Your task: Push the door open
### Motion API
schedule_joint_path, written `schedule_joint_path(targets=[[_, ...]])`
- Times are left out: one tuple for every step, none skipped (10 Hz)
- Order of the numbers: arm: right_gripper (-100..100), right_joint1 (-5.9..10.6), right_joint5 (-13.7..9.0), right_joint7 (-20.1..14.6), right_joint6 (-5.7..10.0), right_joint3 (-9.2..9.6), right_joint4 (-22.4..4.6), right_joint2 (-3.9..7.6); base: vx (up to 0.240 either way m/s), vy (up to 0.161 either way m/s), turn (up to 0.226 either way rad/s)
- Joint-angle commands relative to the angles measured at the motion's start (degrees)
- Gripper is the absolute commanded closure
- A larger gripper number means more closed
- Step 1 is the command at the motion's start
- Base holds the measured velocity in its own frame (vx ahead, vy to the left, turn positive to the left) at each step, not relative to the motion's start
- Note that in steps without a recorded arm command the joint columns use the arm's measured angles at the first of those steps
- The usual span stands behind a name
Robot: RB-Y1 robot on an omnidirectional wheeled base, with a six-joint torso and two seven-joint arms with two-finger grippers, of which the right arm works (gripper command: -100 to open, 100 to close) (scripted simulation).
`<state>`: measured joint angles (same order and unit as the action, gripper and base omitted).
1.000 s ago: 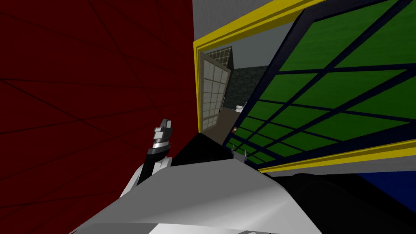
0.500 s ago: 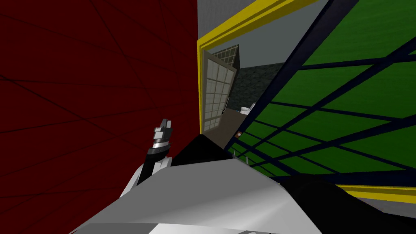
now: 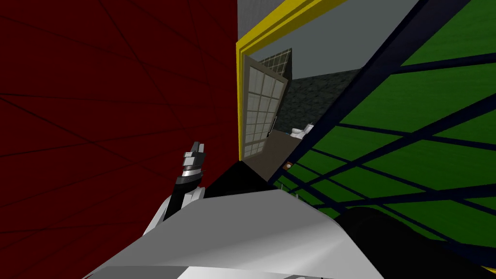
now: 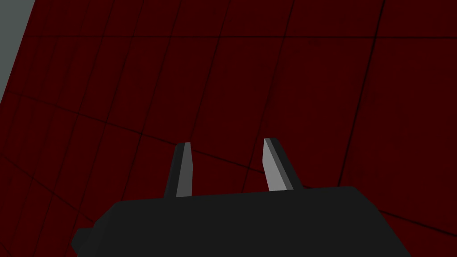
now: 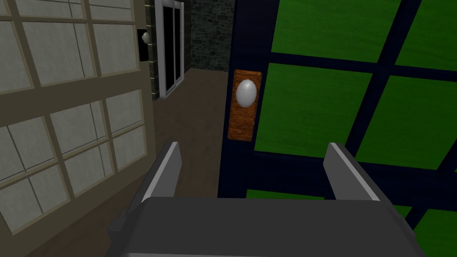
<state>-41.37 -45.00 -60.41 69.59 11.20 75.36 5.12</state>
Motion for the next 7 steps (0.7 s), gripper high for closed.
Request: schedule_joint_path(targets=[[-100,-0.03,-0.8,-1.35,1.27,0.41,-1.75,-0.26,0.068,-0.059,0.1],[-100,-0.27,-1.82,-2.69,2.28,0.79,-3.24,-0.39,0.104,-0.087,0.131],[-100,-0.52,-2.84,-4.03,3.29,1.16,-4.73,-0.53,0.132,-0.102,0.163],[-100,-0.74,-3.78,-5.26,4.21,1.5,-6.1,-0.67,0.128,-0.116,0.188],[-100,-0.94,-4.59,-6.32,5.01,1.8,-7.28,-0.81,0.124,-0.144,0.152],[-100,-1.13,-5.4,-7.39,5.82,2.1,-8.47,-0.95,0.151,-0.134,0.131],[-100,-1.31,-6.13,-8.35,6.54,2.37,-9.54,-1.09,0.138,-0.164,0.111]])
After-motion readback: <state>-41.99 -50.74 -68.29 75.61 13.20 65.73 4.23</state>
